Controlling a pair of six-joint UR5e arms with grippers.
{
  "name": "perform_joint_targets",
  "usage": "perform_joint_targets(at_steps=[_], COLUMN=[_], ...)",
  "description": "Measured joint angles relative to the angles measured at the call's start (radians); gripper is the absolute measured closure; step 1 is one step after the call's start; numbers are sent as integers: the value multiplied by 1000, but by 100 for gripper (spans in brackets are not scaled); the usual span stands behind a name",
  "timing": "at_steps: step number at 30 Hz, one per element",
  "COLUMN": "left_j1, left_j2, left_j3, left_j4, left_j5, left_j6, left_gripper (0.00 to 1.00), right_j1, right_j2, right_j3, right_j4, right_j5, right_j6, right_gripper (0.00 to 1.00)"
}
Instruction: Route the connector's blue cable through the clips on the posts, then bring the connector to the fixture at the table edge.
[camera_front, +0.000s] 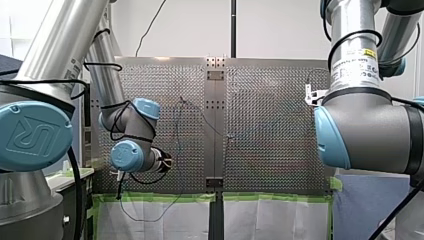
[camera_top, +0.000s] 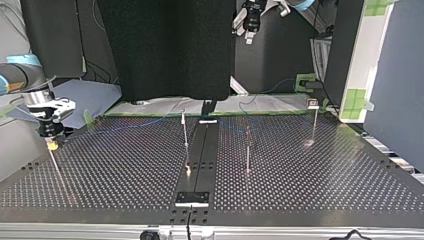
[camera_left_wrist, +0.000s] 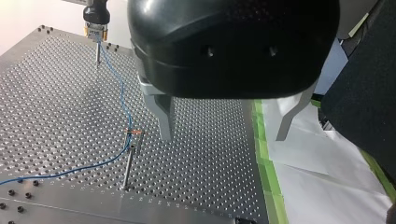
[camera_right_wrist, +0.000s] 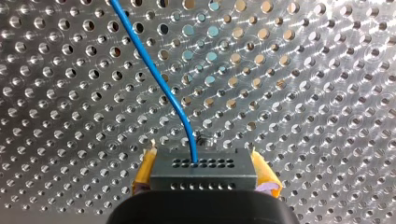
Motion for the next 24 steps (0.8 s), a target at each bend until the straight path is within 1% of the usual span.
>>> perform_joint_targets(at_steps=[10,11,12,14,15,16,17,18,19,20,21,22,24], left_j1=[0,0,0,0,0,0,0,0,0,0,0,0,0], left_j2=[0,0,0,0,0,0,0,0,0,0,0,0,0], left_j3=[1,2,2,3,4,4,4,5,5,5,6,7,7], left_j4=[0,0,0,0,0,0,0,0,0,0,0,0,0], left_j5=[0,0,0,0,0,0,0,0,0,0,1,1,1], left_j6=[2,2,2,2,3,3,4,4,4,4,4,4,4], left_gripper=[2,2,2,2,2,2,2,2,2,2,2,2,2], right_j1=[0,0,1,1,1,1,1,1,1,1,1,1,1], right_j2=[3,3,3,4,4,4,4,4,4,4,5,5,5], right_j3=[1,0,0,0,0,0,0,0,0,0,0,0,0], right_j4=[-9,-9,-10,-11,-11,-11,-11,-12,-12,-12,-13,-14,-14], right_j5=[0,0,1,2,2,2,2,2,2,2,2,2,2], right_j6=[3,2,1,-2,-3,-5,-6,-8,-8,-9,-10,-10,-12], right_gripper=[100,89,89,71,71,58,48,48,39,35,35,30,30])
